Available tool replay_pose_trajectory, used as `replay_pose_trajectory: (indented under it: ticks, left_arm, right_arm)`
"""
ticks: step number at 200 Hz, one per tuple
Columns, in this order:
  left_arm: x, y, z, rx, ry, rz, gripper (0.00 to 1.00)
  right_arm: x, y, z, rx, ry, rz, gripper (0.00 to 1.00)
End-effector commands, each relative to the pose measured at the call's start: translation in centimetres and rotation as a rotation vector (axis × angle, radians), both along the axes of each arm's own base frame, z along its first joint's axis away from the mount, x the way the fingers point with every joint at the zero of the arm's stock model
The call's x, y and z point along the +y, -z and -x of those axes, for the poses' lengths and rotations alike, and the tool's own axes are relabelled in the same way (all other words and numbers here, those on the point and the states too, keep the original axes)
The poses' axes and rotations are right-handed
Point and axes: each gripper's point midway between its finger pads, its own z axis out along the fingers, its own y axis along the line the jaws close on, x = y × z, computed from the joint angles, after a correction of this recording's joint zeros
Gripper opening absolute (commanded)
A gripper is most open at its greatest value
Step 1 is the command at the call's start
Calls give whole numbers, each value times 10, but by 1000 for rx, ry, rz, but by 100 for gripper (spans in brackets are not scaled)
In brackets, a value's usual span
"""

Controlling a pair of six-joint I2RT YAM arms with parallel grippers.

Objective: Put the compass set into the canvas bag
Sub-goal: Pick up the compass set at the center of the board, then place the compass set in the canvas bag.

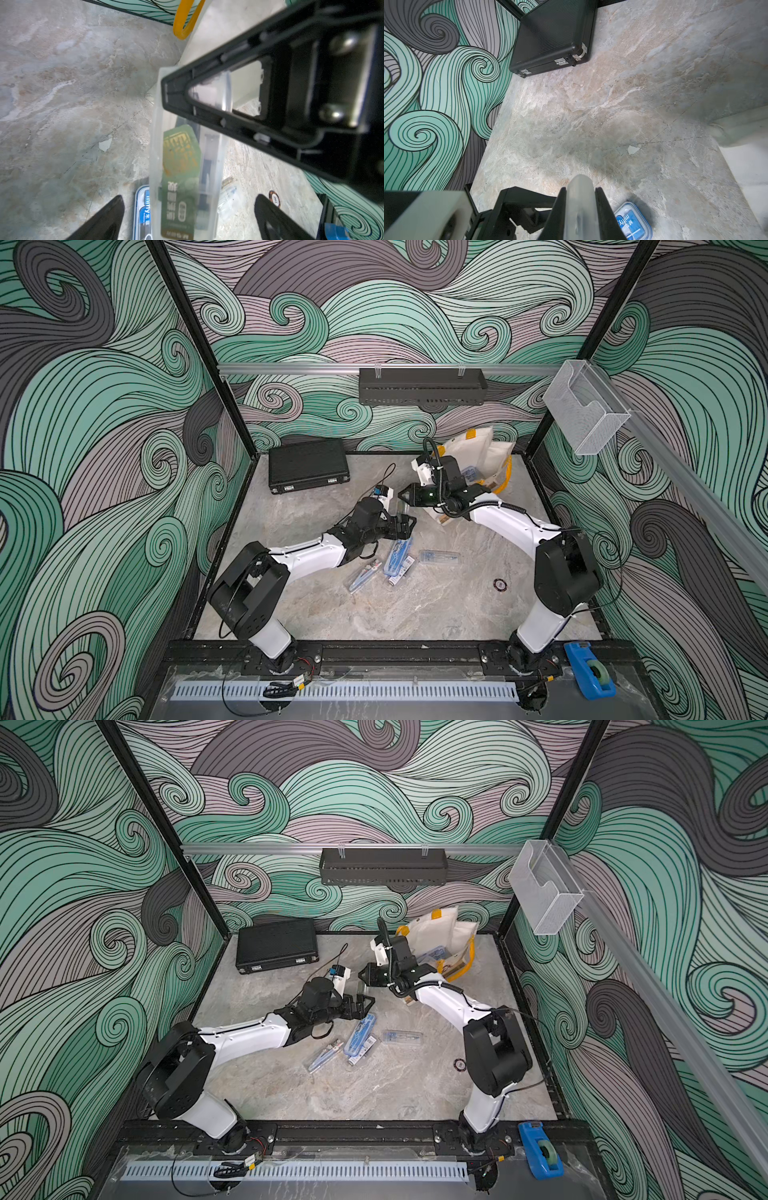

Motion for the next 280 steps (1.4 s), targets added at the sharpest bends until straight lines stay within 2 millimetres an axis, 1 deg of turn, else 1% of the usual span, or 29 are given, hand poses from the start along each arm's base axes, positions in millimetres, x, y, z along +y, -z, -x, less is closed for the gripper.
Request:
replay_pose_trajectory:
  ticks: [1,16,33,61,80,101,117,133,152,163,178,216,236,256,259,263,280]
  left_arm:
    - [11,-16,-1,-50,-32,-3,99]
    - [15,-20,0,-69,-40,-15,99]
    - [22,-22,1,-82,-57,-31,99]
    - [29,-23,2,-97,-77,-49,99]
    - [29,-22,2,-92,-77,-57,99]
    - [28,-18,2,-78,-74,-67,99]
    - [26,-15,2,-64,-65,-76,99]
    - [26,-13,2,-51,-61,-89,98]
    - [27,-8,2,-29,-61,-110,98]
    - [27,-5,2,-20,-63,-119,98]
    - [27,-2,2,-6,-68,-122,98]
    - [24,4,1,17,-63,-118,97]
    - [24,5,2,25,-60,-121,97]
    - [24,7,2,31,-59,-127,97]
    - [24,7,2,32,-59,-128,97]
    - [24,8,2,33,-61,-128,97]
    - [24,9,2,38,-64,-128,97]
  right_arm:
    - [-6,-29,-13,-80,21,9,6]
    - [-12,-48,-21,-126,39,17,5]
    - [-25,-77,-31,-193,78,23,5]
    - [-57,-130,-50,-308,178,19,4]
    - [-88,-164,-62,-372,260,13,3]
    - [-127,-193,-73,-437,365,28,2]
    - [-157,-208,-82,-473,443,57,2]
    - [-185,-212,-91,-485,515,109,2]
    - [-210,-203,-101,-478,582,182,2]
    - [-221,-191,-107,-462,615,223,2]
    - [-228,-164,-114,-418,633,275,2]
    - [-227,-89,-133,-284,617,344,2]
    - [-224,-53,-141,-216,597,368,3]
    - [-222,-24,-149,-166,586,387,5]
    - [-223,-15,-146,-139,578,401,5]
    - [-223,-9,-146,-124,577,406,5]
    - [-223,11,-149,-82,571,422,5]
